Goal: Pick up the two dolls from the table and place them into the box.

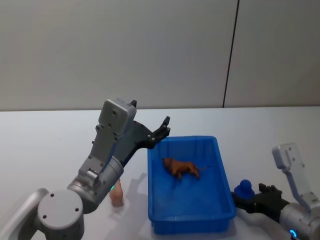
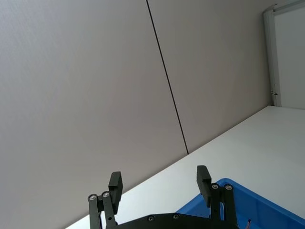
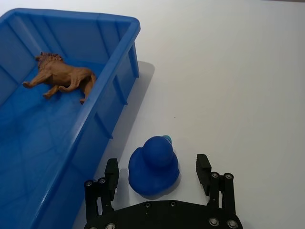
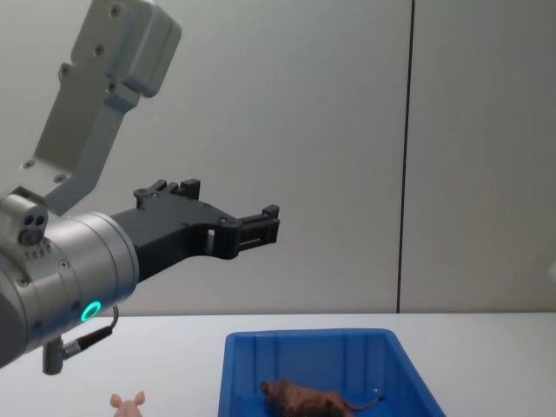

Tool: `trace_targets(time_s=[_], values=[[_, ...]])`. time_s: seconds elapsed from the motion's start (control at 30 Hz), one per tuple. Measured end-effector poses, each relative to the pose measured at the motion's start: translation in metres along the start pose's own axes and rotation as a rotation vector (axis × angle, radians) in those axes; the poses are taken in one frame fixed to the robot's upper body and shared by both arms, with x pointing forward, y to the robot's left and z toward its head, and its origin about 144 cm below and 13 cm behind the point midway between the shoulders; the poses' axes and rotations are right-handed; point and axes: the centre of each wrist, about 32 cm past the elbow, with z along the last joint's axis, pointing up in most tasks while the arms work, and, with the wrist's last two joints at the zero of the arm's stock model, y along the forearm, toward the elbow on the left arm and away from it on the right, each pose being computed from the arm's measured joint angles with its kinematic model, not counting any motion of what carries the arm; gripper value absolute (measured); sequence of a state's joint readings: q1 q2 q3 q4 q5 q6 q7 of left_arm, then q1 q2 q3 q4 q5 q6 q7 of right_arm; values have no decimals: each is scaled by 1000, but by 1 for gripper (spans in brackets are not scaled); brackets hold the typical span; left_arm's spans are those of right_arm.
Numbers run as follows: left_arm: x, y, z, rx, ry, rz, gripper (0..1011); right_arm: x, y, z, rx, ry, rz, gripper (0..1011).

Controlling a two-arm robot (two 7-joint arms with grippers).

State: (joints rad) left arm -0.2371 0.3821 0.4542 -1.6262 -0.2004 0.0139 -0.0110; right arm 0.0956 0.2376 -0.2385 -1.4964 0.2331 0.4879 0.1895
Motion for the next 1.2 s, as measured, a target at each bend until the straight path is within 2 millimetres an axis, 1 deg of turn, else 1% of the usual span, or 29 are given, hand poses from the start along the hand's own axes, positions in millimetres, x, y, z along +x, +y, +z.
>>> trace_targets(time_s=[0.23, 0.33, 0.37, 0.47, 0.53, 0.57, 0.7, 0.9, 1.2], values=[[0, 0, 0, 0, 0, 0, 1001, 0, 11, 0, -21, -7, 6, 1001], [0, 0, 0, 0, 0, 0, 1001, 1, 13, 1, -25, -9, 6, 973], [0, 0, 0, 0, 0, 0, 1001, 1, 14, 1, -26, -10, 6, 936], [0, 0, 0, 0, 0, 0, 1001, 1, 16, 1, -29, -12, 5, 892], [0, 0, 0, 0, 0, 0, 1001, 1, 18, 2, -31, -14, 4, 813], [0, 0, 0, 0, 0, 0, 1001, 1, 18, 2, -31, -14, 4, 813], [0, 0, 0, 0, 0, 0, 1001, 1, 19, 2, -34, -15, 4, 687], [0, 0, 0, 0, 0, 0, 1001, 1, 21, 2, -36, -17, 6, 610], [0, 0, 0, 0, 0, 0, 1001, -1, 18, 2, -9, -43, 0, 545]])
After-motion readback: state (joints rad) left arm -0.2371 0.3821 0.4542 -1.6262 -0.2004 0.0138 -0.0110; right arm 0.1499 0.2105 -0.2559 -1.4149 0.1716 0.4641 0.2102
